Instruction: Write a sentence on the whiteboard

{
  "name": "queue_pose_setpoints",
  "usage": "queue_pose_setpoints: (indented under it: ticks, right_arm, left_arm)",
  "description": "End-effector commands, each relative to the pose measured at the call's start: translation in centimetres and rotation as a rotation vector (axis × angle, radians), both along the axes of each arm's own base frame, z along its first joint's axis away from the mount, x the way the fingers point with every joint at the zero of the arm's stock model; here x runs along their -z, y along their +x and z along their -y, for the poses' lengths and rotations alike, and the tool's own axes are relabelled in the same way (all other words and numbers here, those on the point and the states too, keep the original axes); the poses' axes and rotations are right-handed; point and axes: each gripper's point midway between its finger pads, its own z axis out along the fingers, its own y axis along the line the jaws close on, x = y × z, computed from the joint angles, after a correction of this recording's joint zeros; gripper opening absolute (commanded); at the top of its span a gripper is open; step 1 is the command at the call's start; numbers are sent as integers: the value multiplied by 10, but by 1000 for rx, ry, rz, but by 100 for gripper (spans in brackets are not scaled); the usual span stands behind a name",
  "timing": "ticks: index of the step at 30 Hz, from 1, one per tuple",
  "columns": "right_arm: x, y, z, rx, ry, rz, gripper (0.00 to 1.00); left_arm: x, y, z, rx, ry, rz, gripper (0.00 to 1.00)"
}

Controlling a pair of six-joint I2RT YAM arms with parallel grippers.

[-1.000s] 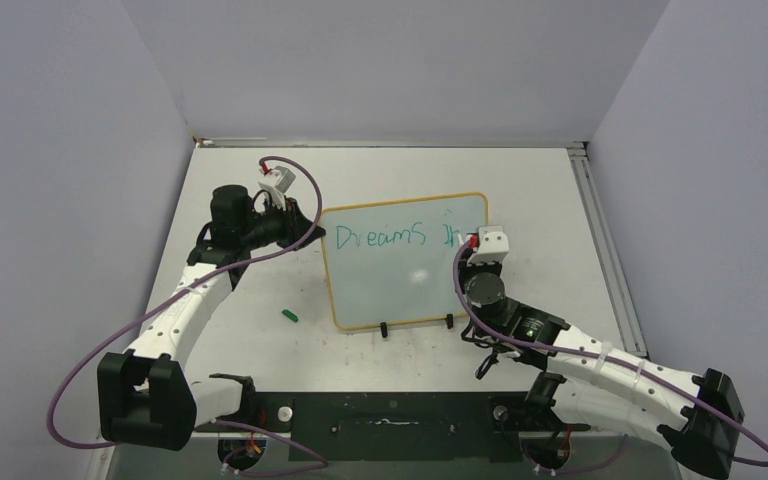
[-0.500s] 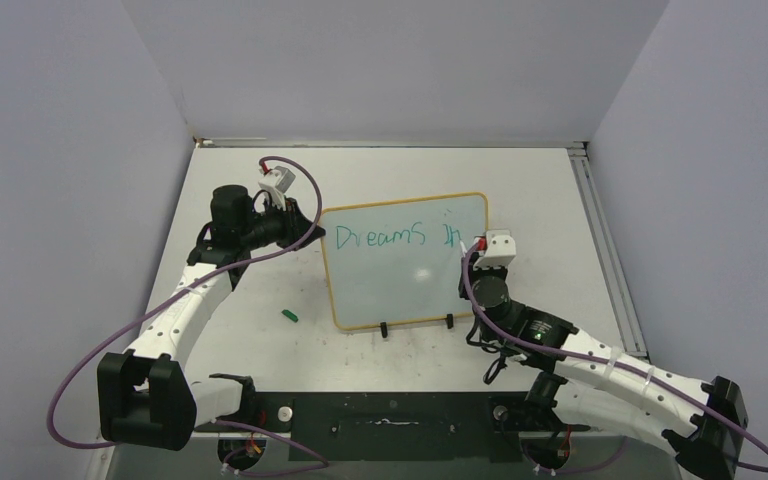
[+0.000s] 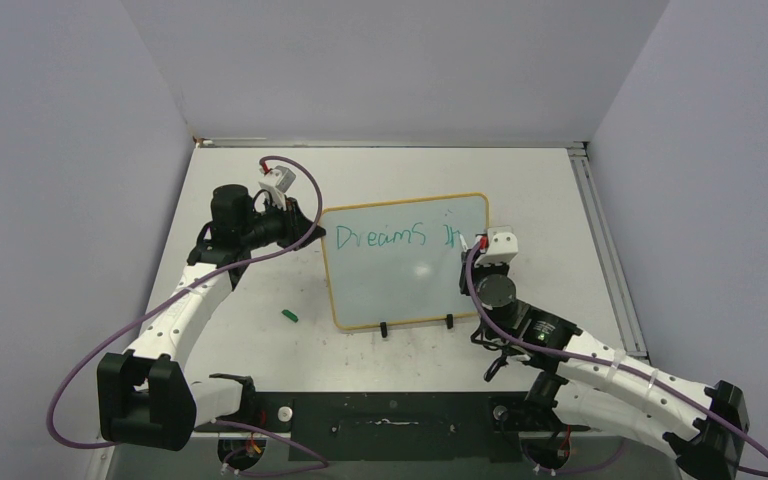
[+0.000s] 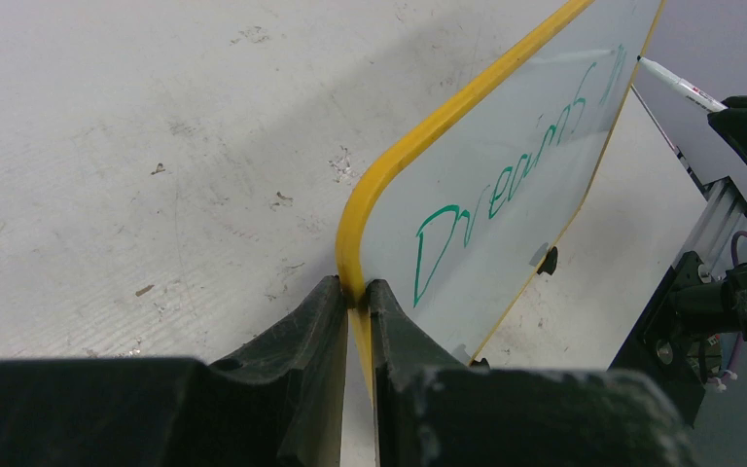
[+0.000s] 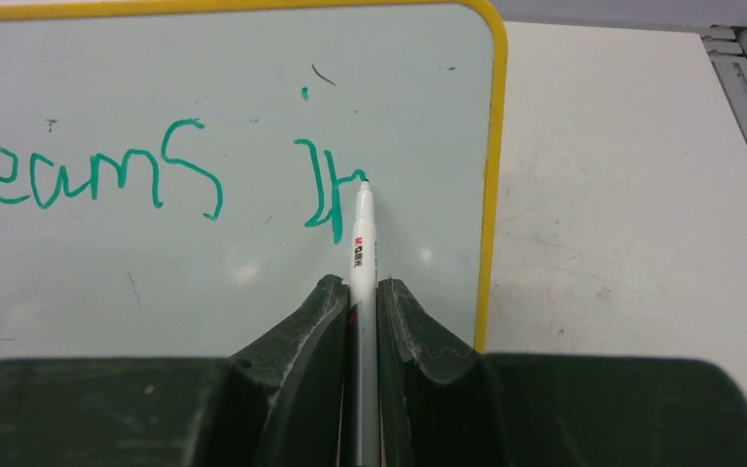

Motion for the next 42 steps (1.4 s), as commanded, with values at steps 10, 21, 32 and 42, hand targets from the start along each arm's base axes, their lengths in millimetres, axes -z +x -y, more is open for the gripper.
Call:
queue_pose_setpoints:
  ticks: [10,21,32,42]
  right_arm:
    - [-13,15,-4,4,24,42,5]
    - [-7,14,15,84,1,20,5]
    - [-18,12,17,67,15,44,5]
    - [-40,19,4,21,23,110,5]
  left_arm:
    - [-20,0,7,27,-6,50,0]
    - [-20,0,7,28,-6,50,0]
    - [-20,0,7,26,-7,49,0]
    - [-19,0,6,25,-5,48,0]
